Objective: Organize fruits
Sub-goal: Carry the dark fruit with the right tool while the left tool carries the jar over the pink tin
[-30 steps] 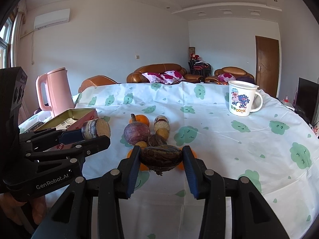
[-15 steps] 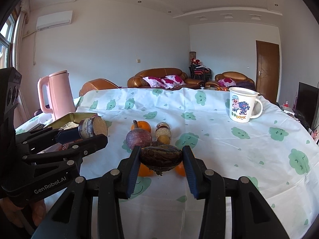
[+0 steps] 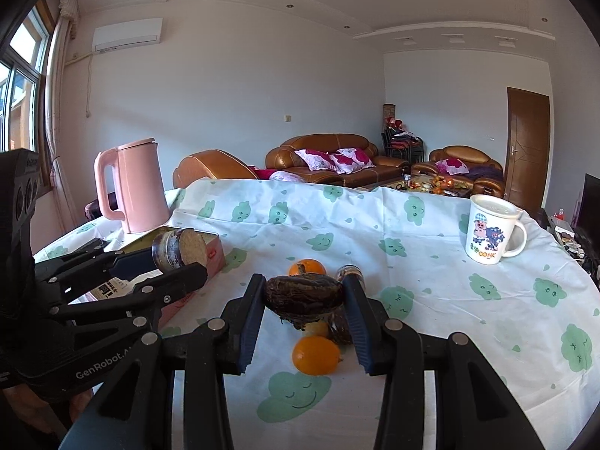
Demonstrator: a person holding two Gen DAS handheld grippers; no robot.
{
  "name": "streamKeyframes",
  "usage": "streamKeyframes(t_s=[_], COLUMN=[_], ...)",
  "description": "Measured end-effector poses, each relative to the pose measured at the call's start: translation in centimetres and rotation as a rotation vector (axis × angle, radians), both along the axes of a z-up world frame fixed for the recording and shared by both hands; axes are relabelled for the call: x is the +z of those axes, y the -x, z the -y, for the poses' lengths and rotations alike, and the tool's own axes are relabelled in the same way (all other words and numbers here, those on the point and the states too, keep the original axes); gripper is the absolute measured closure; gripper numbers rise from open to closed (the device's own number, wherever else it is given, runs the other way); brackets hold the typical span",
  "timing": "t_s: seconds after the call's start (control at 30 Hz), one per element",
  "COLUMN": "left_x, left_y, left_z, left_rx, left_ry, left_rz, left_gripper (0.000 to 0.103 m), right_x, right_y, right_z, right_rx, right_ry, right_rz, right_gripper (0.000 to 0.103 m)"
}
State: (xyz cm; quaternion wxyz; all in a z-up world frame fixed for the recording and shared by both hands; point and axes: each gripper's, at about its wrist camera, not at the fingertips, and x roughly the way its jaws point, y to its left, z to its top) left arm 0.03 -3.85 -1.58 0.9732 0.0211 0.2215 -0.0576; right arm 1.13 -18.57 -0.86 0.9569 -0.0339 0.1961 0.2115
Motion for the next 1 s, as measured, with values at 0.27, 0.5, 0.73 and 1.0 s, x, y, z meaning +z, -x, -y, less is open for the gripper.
streamKeyframes(t_s=[0.27,0.5,0.73,1.0], left_x=[0.1,-0.2,-1.2,-2.2], left_y=[-0.6,-1.3,-2.3,-3.3], left_z=[-4.9,-8.3,-11.9,-15.0], left_rx=[0.105,0.179,0.247,0.291], left_ry=[0.026,0.032,0.042,0.050], left_rz=[-0.020,-0.039,-0.076,-0.116], left_gripper=[0.063,0.063,0.063,0.063], right_x=[1.8,2.2,1.7,-0.2], right_y=[-1.9,-3.3,-4.7,-6.2], right_z=[-4.4,-8.7,-12.9,-16.7], right_rx=[0.120,0.189,0.255,0.304], right_ry=[-0.003,0.039,0.062,0.094], right_rz=[-0.030,-0.040,-0.076,-0.121], right_gripper=[0.059,0.059,0.059,0.059])
